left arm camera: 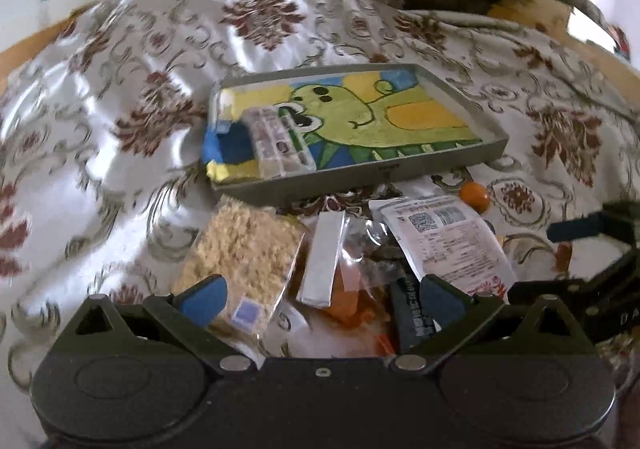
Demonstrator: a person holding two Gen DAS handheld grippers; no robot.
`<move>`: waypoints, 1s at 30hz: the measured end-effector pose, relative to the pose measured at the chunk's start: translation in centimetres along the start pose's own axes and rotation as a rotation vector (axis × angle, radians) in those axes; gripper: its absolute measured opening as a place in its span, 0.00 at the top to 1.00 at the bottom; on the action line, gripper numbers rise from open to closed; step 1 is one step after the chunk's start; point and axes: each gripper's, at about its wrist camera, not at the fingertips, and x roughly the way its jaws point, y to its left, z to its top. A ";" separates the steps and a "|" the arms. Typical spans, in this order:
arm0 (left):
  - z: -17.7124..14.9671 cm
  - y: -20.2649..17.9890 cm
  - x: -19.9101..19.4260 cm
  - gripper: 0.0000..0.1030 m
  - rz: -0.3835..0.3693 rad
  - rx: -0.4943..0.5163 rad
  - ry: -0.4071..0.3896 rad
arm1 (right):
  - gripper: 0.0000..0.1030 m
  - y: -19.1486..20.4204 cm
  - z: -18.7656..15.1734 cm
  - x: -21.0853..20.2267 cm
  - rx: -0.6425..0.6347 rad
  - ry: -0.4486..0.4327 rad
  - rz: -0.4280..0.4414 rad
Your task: Organize snacks
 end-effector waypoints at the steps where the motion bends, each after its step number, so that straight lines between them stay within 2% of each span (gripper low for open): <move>1: 0.1 0.0 0.2 0.01 -0.016 0.025 -0.003 | 0.00 -0.1 0.1 0.3 0.006 0.006 0.009; 5: 0.5 0.1 0.5 0.02 -0.100 0.063 -0.019 | 0.00 -0.5 0.7 1.1 0.030 0.014 0.001; 9: 0.8 0.9 1.5 0.07 -0.170 0.013 -0.001 | 0.01 -1.4 1.0 1.4 0.081 0.014 0.028; 12: 1.0 2.4 2.5 0.16 -0.255 -0.125 0.042 | 0.03 -1.9 1.2 1.5 0.135 0.016 0.056; 14: 0.9 3.7 3.2 0.17 -0.334 -0.269 0.056 | 0.04 -2.1 1.3 1.4 0.164 0.006 0.077; 16: 0.8 4.5 3.8 0.18 -0.376 -0.361 0.066 | 0.07 -2.2 1.4 1.3 0.184 0.003 0.101; 19: 0.7 4.8 4.8 0.20 -0.375 -0.405 0.076 | 0.11 -2.3 1.4 1.6 0.198 0.019 0.132; 24: 0.9 4.8 5.7 0.22 -0.346 -0.393 0.075 | 0.17 -1.9 1.1 2.7 0.182 0.059 0.128; 27: 1.3 5.1 6.1 0.39 -0.307 -0.376 0.089 | 0.23 -1.5 1.0 3.0 0.173 0.073 0.129; 29: 1.3 5.4 6.2 0.57 -0.266 -0.359 0.103 | 0.28 -1.2 0.9 2.9 0.162 0.073 0.127; 30: 1.3 5.7 6.2 0.59 -0.258 -0.361 0.108 | 0.30 -1.1 0.9 2.8 0.157 0.069 0.124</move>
